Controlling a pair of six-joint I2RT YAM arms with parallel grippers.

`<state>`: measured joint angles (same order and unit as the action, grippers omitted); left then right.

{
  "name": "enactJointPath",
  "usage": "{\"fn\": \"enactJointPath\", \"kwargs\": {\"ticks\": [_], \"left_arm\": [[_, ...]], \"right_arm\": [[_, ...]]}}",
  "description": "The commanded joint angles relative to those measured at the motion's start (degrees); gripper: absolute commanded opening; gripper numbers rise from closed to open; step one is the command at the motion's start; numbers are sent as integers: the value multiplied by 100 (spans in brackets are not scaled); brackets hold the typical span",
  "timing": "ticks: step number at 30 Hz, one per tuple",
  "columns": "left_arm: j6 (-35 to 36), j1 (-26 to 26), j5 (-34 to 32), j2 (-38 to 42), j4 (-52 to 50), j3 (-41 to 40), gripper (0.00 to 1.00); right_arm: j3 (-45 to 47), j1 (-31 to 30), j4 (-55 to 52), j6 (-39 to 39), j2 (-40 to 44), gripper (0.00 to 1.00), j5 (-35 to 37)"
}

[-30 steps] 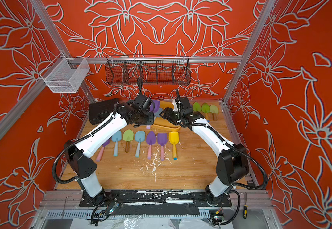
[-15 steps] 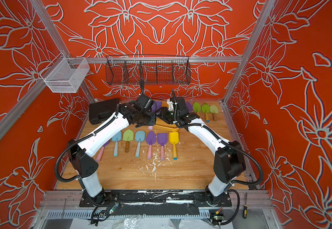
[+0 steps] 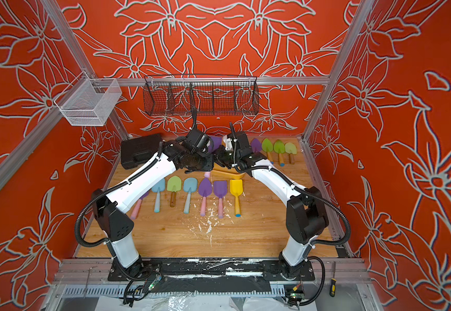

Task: Take the shovel out of the storage box
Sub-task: Place the shovel at the center of the board.

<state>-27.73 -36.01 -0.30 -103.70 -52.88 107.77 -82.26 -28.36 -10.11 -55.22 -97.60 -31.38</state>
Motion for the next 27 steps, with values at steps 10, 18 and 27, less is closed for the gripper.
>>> {"fn": "enactJointPath", "kwargs": {"ticks": [10,18,27], "left_arm": [[76,-20,142,194,577,-184,5],[163,23,156,648,636,-400,70],[283,185,324,1833,1057,-1248,87]], "right_arm": [[-239,-26,-819,286,47,0,-23],[13,352,-1331,751,385,0,155],[1326,1356,-1877,2257,1300,0,11]]}}
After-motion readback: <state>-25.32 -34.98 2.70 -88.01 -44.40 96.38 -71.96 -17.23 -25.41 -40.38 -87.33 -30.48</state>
